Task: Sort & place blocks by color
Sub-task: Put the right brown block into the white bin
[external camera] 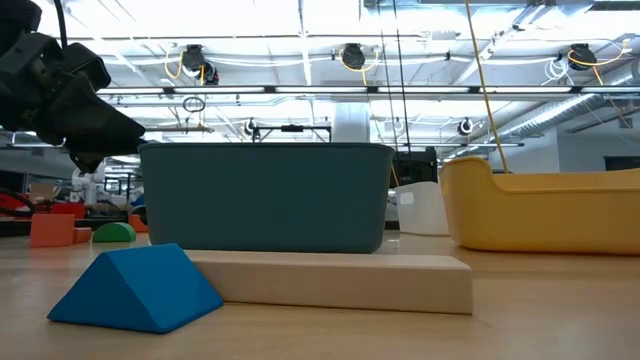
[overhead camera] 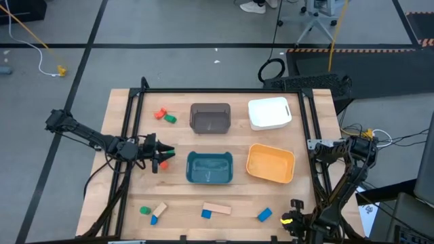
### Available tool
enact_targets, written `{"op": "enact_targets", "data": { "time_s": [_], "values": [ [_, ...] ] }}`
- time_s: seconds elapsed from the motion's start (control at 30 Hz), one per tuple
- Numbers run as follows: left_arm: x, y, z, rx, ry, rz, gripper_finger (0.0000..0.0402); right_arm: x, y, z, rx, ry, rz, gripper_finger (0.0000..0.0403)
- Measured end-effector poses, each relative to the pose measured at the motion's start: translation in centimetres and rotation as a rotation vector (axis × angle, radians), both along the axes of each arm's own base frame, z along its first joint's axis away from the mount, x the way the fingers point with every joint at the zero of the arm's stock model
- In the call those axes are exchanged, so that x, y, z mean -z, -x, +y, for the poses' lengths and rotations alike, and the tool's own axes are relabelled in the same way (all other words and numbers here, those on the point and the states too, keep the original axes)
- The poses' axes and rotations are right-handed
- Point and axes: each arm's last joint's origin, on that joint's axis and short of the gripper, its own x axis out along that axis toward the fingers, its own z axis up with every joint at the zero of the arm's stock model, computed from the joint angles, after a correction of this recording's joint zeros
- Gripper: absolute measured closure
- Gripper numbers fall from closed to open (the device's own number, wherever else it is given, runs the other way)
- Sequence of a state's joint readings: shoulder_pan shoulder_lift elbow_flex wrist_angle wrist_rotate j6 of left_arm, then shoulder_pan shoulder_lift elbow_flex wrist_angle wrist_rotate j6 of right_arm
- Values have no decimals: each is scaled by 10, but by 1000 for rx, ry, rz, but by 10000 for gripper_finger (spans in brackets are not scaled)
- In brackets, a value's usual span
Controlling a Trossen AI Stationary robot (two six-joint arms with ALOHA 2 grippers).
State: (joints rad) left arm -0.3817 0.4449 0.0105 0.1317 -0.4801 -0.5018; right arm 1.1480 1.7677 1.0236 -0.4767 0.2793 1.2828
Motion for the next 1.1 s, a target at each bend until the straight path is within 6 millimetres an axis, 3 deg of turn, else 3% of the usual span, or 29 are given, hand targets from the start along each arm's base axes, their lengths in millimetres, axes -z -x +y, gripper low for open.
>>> {"op": "enact_targets", "data": {
  "time_s": [0.17,0.3,0.53,0.77,1.1],
  "values": [
    [0,0,0,0,0,0,247,-16,-3,-1,15,-38,-108,292],
    [0,0,0,0,0,1,247,-41,-8,-6,19,-27,-308,292],
    [0,0,0,0,0,0,247,-81,-24,-33,128,195,-684,292],
    [0,0,0,0,0,0,247,-118,-44,-86,250,530,-818,288],
    [0,0,0,0,0,0,247,-153,-58,-194,534,845,-683,290]
  ]
}}
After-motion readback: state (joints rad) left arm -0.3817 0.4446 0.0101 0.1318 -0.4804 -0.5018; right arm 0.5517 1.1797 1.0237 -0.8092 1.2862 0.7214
